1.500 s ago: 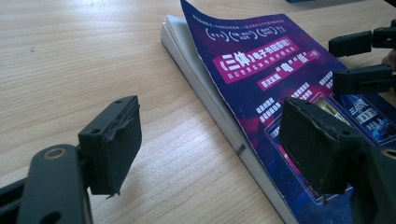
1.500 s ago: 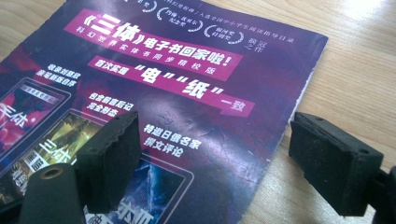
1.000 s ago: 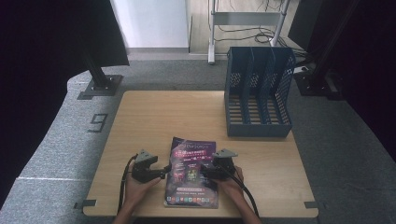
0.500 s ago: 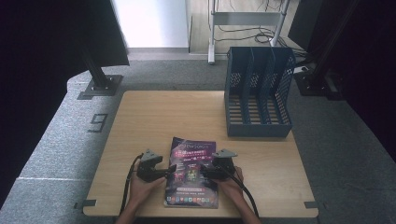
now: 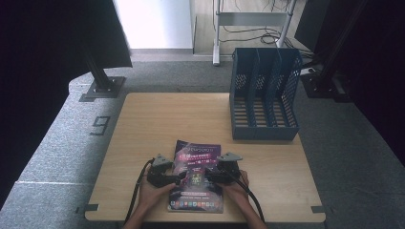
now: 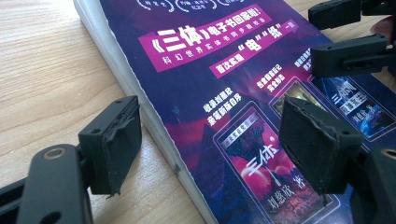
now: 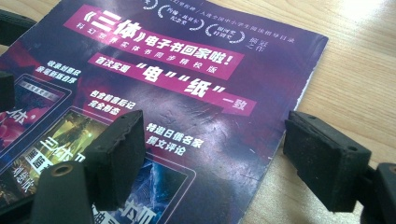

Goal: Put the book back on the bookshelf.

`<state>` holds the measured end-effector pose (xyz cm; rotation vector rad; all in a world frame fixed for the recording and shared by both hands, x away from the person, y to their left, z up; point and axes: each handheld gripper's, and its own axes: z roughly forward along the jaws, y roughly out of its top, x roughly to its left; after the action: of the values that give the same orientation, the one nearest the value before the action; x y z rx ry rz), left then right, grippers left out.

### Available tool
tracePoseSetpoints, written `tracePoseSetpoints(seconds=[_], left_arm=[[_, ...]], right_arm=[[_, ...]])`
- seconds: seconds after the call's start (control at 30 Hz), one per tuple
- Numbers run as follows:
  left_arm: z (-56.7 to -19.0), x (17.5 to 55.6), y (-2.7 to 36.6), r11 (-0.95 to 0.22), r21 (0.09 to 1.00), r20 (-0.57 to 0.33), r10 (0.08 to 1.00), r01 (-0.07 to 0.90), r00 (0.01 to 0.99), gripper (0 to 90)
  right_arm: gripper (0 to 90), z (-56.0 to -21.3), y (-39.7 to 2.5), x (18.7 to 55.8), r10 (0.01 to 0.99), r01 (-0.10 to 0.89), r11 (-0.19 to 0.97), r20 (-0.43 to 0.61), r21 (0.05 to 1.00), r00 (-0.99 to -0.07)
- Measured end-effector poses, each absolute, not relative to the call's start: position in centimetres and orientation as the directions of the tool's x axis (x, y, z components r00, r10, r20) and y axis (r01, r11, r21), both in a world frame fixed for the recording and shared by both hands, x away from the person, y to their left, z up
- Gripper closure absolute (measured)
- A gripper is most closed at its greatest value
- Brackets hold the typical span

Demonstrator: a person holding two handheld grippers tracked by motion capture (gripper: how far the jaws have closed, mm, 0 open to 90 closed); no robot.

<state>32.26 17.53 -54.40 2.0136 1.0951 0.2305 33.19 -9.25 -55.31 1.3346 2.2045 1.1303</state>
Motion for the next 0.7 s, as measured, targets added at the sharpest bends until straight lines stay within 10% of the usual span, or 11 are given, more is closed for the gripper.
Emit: tracePoseSetpoints(seconds=[0.7], left_arm=[[-54.62,32.66,17.48,-0.259,0.718,-0.236,0.782,0.646,0.577,26.3]], right_arm=[[21.1,-55.3,-9.17,33.1,0.856,0.594,0.25,0.113,0.764,-0.505]])
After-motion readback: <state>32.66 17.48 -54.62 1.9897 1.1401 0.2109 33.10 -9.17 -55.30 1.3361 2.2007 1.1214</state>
